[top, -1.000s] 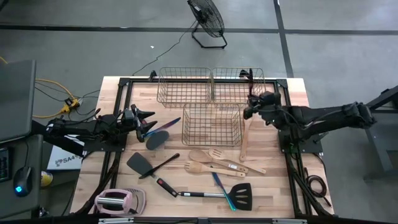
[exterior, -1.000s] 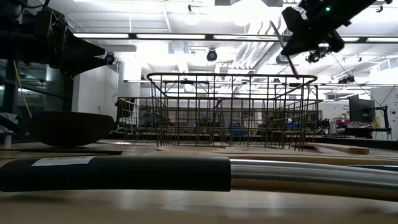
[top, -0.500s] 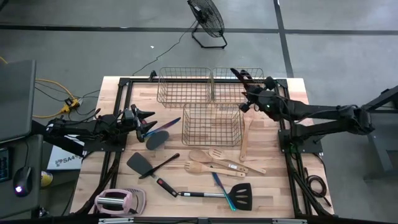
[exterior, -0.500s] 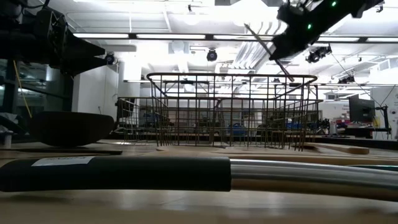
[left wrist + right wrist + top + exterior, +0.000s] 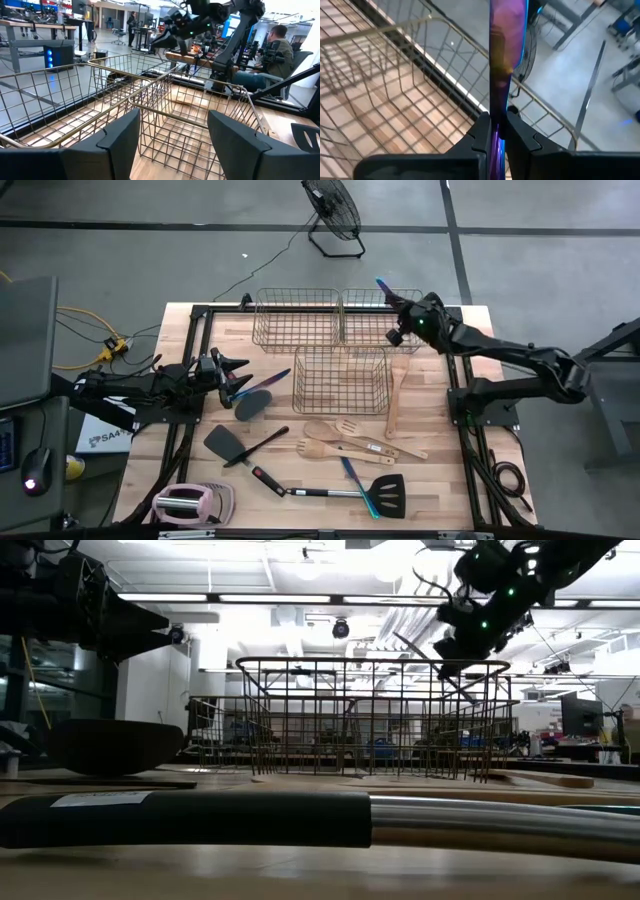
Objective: Pick & Place Kitchen Items
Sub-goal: Put the blue table knife into the top right wire basket
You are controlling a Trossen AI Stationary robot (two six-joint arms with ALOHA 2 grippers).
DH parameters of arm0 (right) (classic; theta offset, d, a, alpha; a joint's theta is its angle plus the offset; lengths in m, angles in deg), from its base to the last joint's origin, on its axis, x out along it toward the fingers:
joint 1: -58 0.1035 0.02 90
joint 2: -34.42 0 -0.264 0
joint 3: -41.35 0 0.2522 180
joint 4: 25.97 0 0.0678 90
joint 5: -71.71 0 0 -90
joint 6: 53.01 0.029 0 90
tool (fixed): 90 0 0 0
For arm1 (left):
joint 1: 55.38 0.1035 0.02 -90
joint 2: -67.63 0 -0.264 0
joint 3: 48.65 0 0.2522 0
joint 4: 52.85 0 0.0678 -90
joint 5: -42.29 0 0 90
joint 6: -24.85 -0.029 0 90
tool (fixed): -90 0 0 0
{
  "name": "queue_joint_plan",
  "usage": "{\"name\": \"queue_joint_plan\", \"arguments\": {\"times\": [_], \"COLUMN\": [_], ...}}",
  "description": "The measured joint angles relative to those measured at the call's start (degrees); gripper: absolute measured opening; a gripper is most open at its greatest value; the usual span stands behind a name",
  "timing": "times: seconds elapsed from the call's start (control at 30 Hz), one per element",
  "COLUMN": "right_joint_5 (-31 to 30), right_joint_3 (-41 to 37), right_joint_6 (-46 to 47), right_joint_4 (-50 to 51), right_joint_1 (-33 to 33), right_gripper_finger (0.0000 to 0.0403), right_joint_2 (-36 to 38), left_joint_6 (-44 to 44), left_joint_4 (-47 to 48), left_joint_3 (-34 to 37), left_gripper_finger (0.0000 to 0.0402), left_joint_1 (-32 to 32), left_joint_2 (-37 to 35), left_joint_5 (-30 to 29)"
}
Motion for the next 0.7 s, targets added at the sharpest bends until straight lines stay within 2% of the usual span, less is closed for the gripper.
{"name": "queue_joint_plan", "arguments": {"times": [0.3, 0.5, 0.7], "right_joint_5": [7.99, 10.19, 13.40], "right_joint_3": [1.04, 7.40, 13.43], "right_joint_6": [1.61, 11.95, 17.57], "right_joint_4": [2.16, 7.56, 13.38], "right_joint_1": [-6.44, -7.54, -7.50], "right_gripper_finger": [0.0026, 0.0026, 0.0026], "right_joint_2": [-2.67, -7.60, -14.50], "left_joint_6": [0.02, 0.01, 0.00], "left_joint_4": [0.00, 0.01, 0.00], "left_joint_3": [0.02, 0.01, 0.01], "left_gripper_finger": [0.0230, 0.0230, 0.0230], "left_joint_1": [0.00, 0.00, 0.00], "left_joint_2": [0.00, -0.02, -0.01], "left_joint_5": [-0.02, -0.02, -0.01]}}
